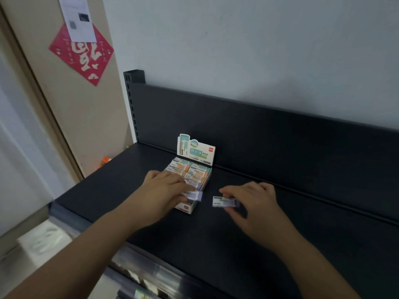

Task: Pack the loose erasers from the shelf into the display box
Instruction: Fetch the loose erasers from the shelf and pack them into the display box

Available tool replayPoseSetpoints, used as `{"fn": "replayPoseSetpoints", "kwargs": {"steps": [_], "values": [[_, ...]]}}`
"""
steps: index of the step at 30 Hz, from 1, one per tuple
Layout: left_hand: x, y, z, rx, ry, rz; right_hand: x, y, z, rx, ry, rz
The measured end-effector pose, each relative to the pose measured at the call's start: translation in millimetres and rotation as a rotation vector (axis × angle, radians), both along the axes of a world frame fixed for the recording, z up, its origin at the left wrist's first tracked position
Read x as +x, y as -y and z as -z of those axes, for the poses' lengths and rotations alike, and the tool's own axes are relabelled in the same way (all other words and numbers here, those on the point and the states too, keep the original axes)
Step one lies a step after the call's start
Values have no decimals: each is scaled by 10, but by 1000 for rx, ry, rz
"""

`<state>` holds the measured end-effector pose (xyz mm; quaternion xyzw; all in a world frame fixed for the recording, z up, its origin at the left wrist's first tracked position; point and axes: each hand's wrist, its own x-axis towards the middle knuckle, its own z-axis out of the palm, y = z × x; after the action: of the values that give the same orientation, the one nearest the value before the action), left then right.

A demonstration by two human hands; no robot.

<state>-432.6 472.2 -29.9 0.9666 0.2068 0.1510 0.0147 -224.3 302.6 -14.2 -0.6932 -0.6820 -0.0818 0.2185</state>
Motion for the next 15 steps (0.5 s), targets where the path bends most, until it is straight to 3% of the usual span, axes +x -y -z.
{"fn": "replayPoseSetpoints", "kwargs": {"steps": [15], "values": [[-297,-1034,-60,-109,-192,306,-788,-787,25,-205,-54,124]]}}
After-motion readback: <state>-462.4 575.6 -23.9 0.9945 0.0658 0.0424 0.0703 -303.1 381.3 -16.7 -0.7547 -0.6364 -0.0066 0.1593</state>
